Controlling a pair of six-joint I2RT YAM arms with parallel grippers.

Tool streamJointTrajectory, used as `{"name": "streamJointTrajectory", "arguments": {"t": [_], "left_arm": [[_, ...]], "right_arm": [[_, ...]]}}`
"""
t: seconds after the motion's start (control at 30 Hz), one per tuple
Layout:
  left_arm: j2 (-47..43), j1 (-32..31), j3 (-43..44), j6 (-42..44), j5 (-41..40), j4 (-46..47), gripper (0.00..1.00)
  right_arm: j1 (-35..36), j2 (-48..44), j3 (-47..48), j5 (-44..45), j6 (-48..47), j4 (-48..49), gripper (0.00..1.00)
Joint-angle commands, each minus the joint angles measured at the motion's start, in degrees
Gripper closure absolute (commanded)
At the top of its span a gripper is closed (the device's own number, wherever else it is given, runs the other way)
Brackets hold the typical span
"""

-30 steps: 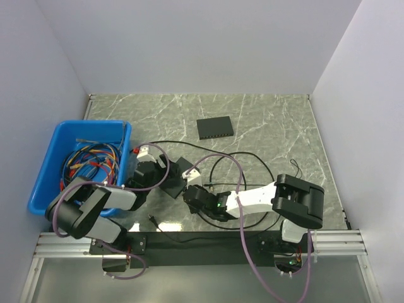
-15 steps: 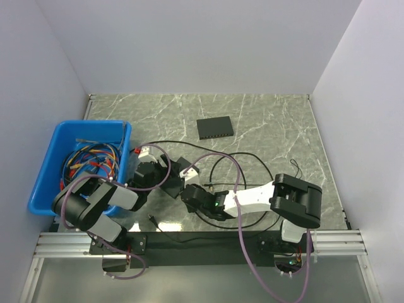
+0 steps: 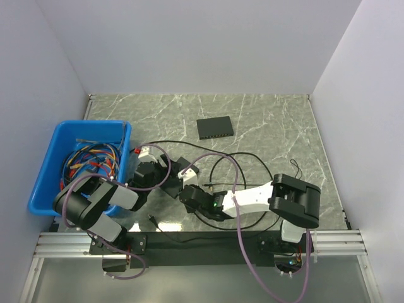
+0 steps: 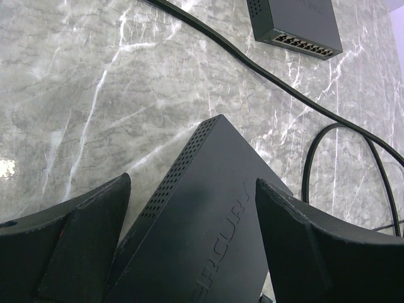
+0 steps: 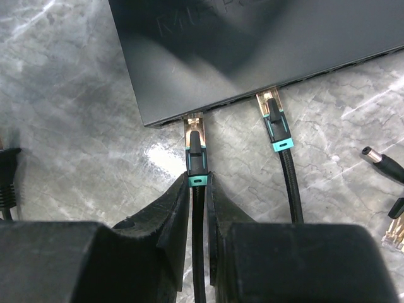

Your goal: Insert the plug into the switch port

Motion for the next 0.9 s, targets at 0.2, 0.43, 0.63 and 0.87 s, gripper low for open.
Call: {"name": "streamJointTrajectory", "arguments": {"t": [0.2,0.43,0.63,0.87], "left_arm": [[0.94,-0.01,0.24,-0.53,3.97,-4.78,0.14],[-0.47,-0.01,-0.12,-1.24,7.75,-6.71,0.14],[1.98,-0.01,1.12,-0.36,12.76,-7.33,0.14],[9.19,-0.01,4.63,1.49,17.33,-6.89,0.15]], "right_arm": [[0.51,2.87,3.31,3.55,0.11,4.49,1.0],[0.59,4.72,3.31,4.17,-0.07,6.52,1.0],[0.6,5.43,3.49,5.66,-1.04,7.57,1.0],[1.21,3.76,1.47,6.89,-5.77,10.82,1.0]]}}
